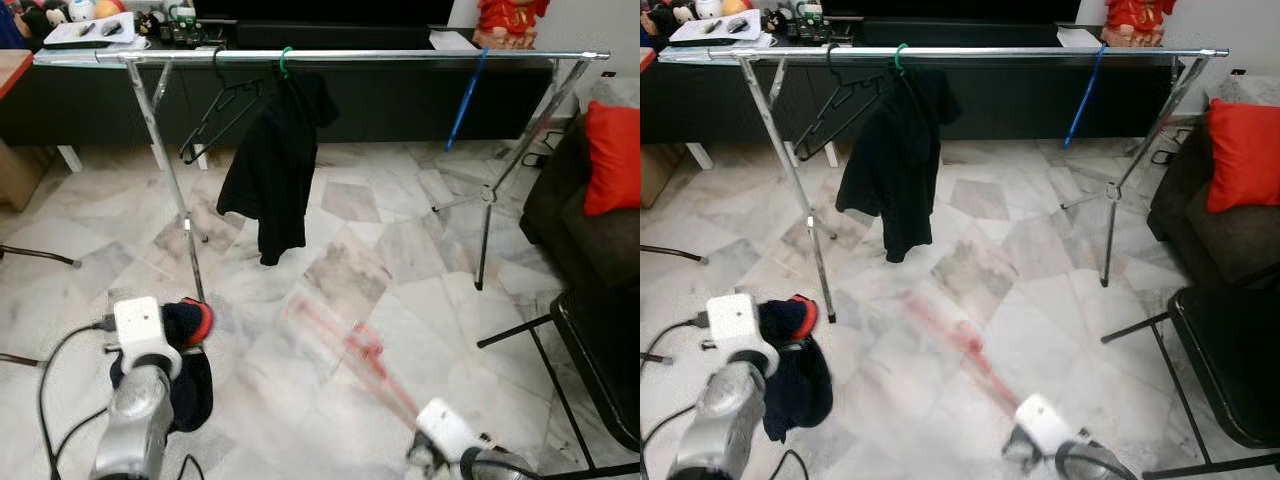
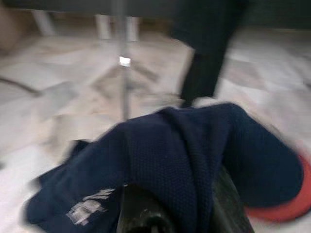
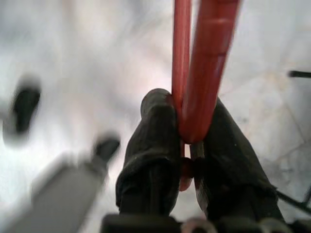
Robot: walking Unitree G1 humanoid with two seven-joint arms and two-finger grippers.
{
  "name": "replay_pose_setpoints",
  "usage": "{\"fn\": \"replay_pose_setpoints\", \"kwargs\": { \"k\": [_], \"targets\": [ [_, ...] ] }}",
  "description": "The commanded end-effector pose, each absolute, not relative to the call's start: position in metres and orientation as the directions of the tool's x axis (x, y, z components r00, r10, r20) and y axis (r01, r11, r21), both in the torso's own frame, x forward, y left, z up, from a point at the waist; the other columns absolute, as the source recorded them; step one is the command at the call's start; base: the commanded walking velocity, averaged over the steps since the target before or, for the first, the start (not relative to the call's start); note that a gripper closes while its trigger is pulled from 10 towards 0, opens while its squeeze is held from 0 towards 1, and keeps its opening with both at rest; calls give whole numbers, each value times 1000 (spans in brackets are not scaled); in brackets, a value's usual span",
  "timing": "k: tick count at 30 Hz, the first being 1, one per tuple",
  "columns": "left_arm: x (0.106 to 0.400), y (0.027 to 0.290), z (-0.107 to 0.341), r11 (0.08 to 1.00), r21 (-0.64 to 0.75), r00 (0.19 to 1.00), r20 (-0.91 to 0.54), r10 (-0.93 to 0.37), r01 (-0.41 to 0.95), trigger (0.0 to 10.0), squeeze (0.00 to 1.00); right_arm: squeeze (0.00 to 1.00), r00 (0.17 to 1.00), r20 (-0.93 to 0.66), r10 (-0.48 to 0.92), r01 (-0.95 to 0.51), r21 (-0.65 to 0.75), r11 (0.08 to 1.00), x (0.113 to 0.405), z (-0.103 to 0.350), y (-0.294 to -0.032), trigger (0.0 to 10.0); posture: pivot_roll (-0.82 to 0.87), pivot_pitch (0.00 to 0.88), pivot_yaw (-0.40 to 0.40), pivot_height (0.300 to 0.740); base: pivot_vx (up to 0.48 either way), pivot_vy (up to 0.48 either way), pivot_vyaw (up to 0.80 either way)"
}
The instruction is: Hang hanger
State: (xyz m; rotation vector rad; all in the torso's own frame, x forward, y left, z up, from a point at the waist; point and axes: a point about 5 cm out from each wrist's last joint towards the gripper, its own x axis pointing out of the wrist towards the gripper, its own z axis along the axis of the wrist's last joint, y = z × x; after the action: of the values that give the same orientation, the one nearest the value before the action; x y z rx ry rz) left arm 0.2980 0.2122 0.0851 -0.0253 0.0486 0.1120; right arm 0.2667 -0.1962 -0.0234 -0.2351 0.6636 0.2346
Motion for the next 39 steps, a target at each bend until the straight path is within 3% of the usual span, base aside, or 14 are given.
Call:
{"fn": "replay_pose_setpoints", "kwargs": {
  "k": [1,2,3,6,7,8,9,10,20,27,33,35,39],
  "targets": [
    [293,208,94,997,-16,997,9,78,-78,10000,0,0,842,-539,34,-30,16,999,271,-18,-201,0,-36,172,-40,740,0,0,0],
    [293,208,94,997,-16,997,9,78,-78,10000,0,0,842,-539,34,-30,16,999,271,-18,-201,0,-36,172,-40,740,0,0,0],
    [287,211,93,996,-14,996,17,85,-85,10000,0,0,859,-511,-25,94,110,989,272,-16,-201,0,-37,174,-37,740,0,0,0],
    [278,222,93,995,-7,995,26,101,-101,10000,0,0,872,-480,-92,196,171,966,272,-15,-198,0,-33,176,-29,740,0,0,0],
    [276,226,95,994,-13,994,30,106,-106,10000,0,0,873,-477,-105,220,192,956,272,-16,-195,4000,-32,177,-27,740,0,0,0],
    [274,227,96,994,-18,994,33,108,-108,10000,0,0,872,-476,-110,232,205,951,272,-16,-193,4000,-32,177,-27,740,0,0,0],
    [274,228,97,994,-19,993,37,110,-109,10000,0,0,873,-475,-112,241,219,945,272,-17,-191,8667,-33,177,-27,740,0,0,0],
    [272,227,99,994,-17,993,43,107,-106,10000,0,0,871,-482,-94,229,231,946,271,-19,-185,10000,-36,178,-30,740,0,0,0],
    [268,229,98,982,-58,983,40,181,-179,10000,0,0,872,-487,-54,195,245,950,270,-20,-177,10000,-46,175,-34,740,0,0,0],
    [256,238,116,977,-53,971,113,213,-208,10000,0,0,870,-489,-58,198,238,951,266,-23,-176,10000,-51,150,-30,740,0,0,0],
    [247,237,127,980,-59,970,139,198,-191,10000,0,0,887,-462,-12,122,210,970,270,-18,-176,10000,-35,134,-38,740,0,0,0],
    [242,230,123,994,-7,986,121,112,-112,10000,0,0,890,-455,-29,136,205,969,275,-14,-179,10000,-35,126,-50,740,0,0,0],
    [235,237,101,989,66,989,67,129,-134,10000,0,0,901,-434,-9,104,196,975,278,-11,-178,10000,-24,91,-61,740,0,0,0]
  ]
}}
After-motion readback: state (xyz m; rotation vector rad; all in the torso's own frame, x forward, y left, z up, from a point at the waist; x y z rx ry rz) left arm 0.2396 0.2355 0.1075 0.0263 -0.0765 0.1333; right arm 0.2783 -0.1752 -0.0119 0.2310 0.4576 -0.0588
